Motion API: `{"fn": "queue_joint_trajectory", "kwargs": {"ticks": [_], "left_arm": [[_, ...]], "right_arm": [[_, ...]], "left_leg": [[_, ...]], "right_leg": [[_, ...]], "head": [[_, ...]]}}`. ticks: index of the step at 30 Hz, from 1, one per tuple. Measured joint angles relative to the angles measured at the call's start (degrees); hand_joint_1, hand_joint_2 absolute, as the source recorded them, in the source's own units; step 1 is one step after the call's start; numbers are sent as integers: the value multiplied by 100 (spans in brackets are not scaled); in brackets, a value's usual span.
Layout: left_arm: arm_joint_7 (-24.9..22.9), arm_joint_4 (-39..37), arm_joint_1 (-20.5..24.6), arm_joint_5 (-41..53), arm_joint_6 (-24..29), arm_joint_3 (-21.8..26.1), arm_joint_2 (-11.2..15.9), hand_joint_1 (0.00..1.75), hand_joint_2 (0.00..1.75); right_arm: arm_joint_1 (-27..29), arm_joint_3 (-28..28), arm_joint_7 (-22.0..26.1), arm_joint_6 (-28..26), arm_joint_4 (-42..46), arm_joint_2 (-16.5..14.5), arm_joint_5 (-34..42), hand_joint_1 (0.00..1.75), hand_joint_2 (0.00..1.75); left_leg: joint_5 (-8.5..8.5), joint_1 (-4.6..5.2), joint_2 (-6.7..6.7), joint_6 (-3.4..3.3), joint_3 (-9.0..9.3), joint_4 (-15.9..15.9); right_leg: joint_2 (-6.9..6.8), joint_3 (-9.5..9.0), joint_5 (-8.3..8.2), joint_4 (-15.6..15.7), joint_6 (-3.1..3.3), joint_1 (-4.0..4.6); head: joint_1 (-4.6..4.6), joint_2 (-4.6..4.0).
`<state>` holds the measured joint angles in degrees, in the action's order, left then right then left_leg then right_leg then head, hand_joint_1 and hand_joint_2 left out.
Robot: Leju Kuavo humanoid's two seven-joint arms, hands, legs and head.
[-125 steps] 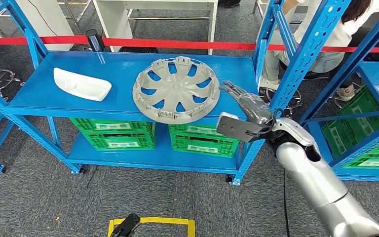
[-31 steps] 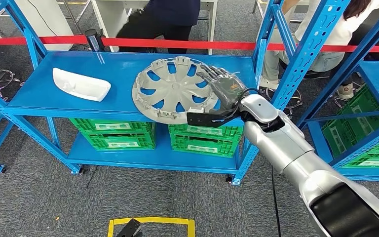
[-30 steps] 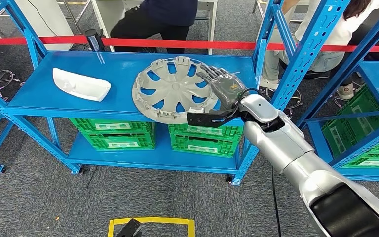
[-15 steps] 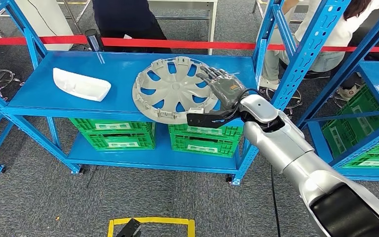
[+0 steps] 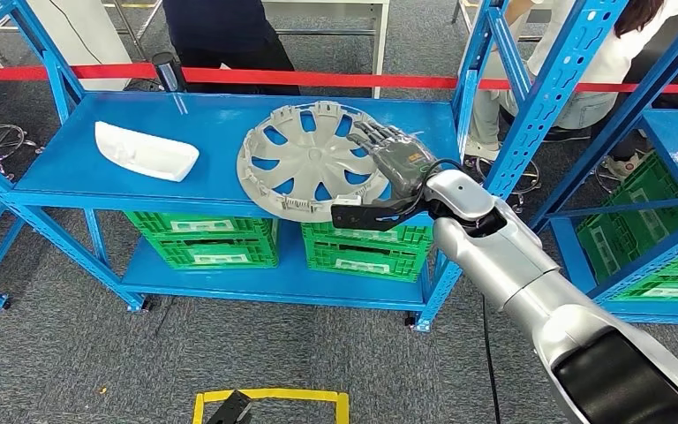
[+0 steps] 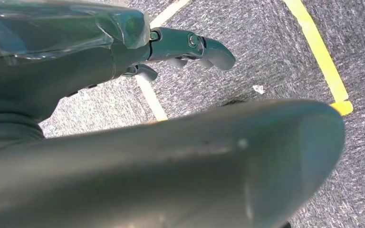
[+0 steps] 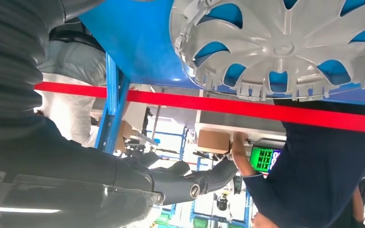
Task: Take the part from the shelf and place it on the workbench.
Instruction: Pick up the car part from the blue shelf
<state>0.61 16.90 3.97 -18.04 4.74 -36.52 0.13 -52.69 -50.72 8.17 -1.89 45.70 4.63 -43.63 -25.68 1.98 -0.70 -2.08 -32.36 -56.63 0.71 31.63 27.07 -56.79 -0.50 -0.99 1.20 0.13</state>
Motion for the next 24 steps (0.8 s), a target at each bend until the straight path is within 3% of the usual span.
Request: {"fn": "queue_joint_trajectory", "kwargs": {"ticks": [6,10,12,14,15,16,17,19,21,23,24], "left_arm": [[7,0,0,-28,32,0,15,0,0],[20,1,3,-39,61,0,27,0,0],[28,2,10,-43,61,1,25,0,0],[33,1,14,-46,61,2,20,0,0],[33,1,13,-48,62,2,17,0,0],[34,0,12,-48,64,2,16,0,0],[34,0,11,-50,67,2,14,0,0],[37,1,11,-53,73,2,7,0,0],[43,1,13,-56,77,2,-1,0,0],[46,1,9,-58,80,1,-4,0,0],[46,1,7,-60,83,1,4,0,0]], "right_arm": [[0,-8,2,5,0,-23,-1,0,175],[-6,-4,1,7,0,-42,-6,0,175],[-26,-3,2,7,0,-45,-8,0,175],[-16,-6,2,7,0,-46,-13,0,175],[4,-7,2,8,0,-46,-17,0,175],[23,-8,2,8,-1,-44,-21,0,175],[33,-7,-1,8,-1,-43,-26,0,175],[35,-4,-7,9,-1,-39,-30,0,175],[35,-4,-9,18,-1,-40,-37,0,175],[41,-4,-11,25,-1,-44,-41,0,175],[42,-2,-14,25,1,-47,-43,0,175]], "left_leg": [[-19,27,0,-31,-9,-15],[4,-10,19,-130,66,96],[23,-38,32,-164,121,140],[19,-36,35,-172,120,141],[11,-35,33,-170,124,139],[-1,-35,29,-163,135,136],[-19,-35,23,-151,157,133],[-78,-34,18,-108,220,120],[-137,-28,28,-54,235,105],[-163,-26,39,5,222,76],[-187,-29,41,37,218,58]], "right_leg": [[1,-1,-10,21,-26,-25],[-2,50,-46,-145,-117,-14],[-8,312,166,-602,-81,-4],[-10,761,451,-1380,-36,0],[-11,944,520,-1650,-38,-1],[-13,1031,493,-1712,-58,-2],[-17,998,360,-1530,-94,-3],[-39,686,-82,-687,-139,7],[-61,449,-319,-64,-48,45],[-61,407,-324,44,82,74],[-55,372,-346,47,107,57]], "head": [[0,-1],[-4,-1],[-16,0],[-23,-1],[-22,-1],[-25,-1],[-26,-1],[-26,-1],[-18,-1],[-7,-1],[-8,-1]]}}
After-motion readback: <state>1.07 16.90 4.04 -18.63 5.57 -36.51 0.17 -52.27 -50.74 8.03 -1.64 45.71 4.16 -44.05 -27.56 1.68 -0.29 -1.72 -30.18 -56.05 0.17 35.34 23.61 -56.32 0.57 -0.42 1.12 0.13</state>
